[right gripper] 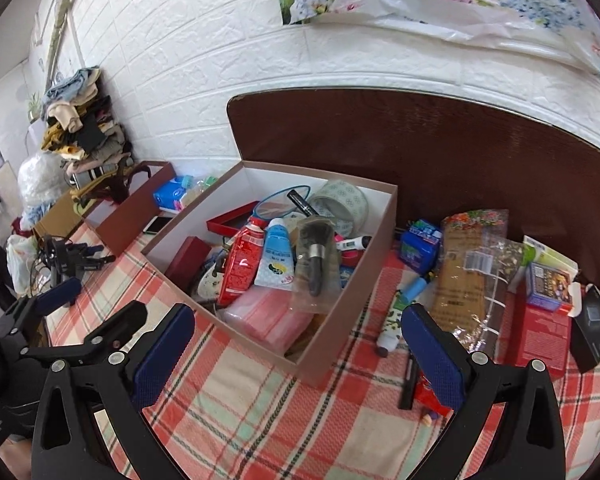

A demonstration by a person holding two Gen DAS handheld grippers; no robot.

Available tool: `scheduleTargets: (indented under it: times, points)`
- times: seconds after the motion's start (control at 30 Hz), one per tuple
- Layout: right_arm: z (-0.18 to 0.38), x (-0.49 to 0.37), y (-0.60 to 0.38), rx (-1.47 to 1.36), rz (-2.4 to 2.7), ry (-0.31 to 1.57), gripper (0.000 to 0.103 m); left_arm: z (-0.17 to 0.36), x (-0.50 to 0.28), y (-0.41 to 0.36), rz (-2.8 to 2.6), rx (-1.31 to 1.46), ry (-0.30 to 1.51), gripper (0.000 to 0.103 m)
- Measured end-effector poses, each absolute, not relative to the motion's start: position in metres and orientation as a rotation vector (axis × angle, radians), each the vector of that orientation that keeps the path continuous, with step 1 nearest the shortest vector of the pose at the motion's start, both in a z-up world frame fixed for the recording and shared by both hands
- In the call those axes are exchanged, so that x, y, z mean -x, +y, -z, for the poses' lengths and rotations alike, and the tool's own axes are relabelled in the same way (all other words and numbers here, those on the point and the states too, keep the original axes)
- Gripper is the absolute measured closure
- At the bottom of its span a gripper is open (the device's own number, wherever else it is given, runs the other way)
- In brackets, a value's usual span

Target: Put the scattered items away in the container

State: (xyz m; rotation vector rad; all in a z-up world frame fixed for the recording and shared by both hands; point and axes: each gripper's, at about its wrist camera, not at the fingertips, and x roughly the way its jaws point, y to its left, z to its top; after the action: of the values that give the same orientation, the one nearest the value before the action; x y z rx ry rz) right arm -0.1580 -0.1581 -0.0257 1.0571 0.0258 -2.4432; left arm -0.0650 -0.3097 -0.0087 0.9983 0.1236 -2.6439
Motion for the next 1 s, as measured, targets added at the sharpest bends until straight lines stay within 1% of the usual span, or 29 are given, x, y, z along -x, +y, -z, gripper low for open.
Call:
scheduleTargets:
  times: [0.37, 1.0]
  points:
    - [0.039, 0.19, -0.194, -1.082, 2.461, 0.074, 0.0, 0.019, 0.082, -0.339, 2.647, -1.014, 0.162, 0.0]
    - [0.045, 0.201, -0.203, -1.141, 2.53, 0.13, 0.0, 0.016, 0.09, -0.344, 2.664, -0.975, 0.115, 0.0]
